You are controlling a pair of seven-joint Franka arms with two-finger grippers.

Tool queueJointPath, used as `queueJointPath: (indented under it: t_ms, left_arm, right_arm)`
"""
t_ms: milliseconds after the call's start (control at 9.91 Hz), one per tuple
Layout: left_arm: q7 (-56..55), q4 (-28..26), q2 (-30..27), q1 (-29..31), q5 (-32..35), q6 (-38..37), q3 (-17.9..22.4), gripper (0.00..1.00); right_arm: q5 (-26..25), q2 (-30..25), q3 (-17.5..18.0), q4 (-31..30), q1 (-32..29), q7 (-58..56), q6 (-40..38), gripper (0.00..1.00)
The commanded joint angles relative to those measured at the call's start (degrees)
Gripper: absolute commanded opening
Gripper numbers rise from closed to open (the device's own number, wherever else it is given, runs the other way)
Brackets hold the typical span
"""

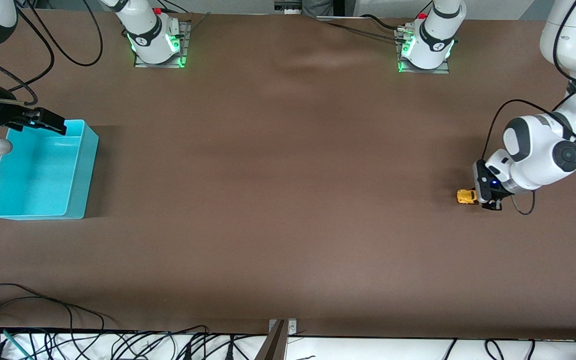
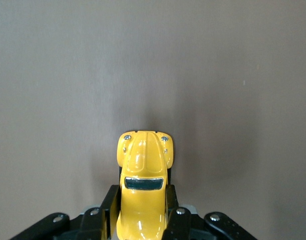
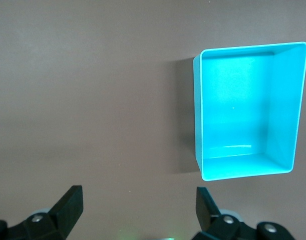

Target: Wind up and store yellow beetle car

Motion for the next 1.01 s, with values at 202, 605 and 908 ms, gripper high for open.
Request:
queueJointPath:
  t_ms: [202, 605, 908]
  left_arm:
    - [5.56, 4.58, 7.26, 3.59, 1.14, 1.29, 0.02, 0.36]
    - [5.65, 7.2, 6.38, 3.77, 1.06, -2.02, -0.07, 1.0]
    - [4.86, 11.07, 2.27, 2.98, 0.97, -13.69, -0.6, 1.0]
  right_arm:
    - [-0.73, -0.44, 0.24, -0.51, -0.14, 0.02, 0.42, 1.0]
    - [-0.73, -0.35, 0.24, -0.51, -0.14, 0.02, 0.5, 1.0]
    - [-0.65, -0.44, 0.24, -0.51, -0.14, 0.02, 0.5, 1.0]
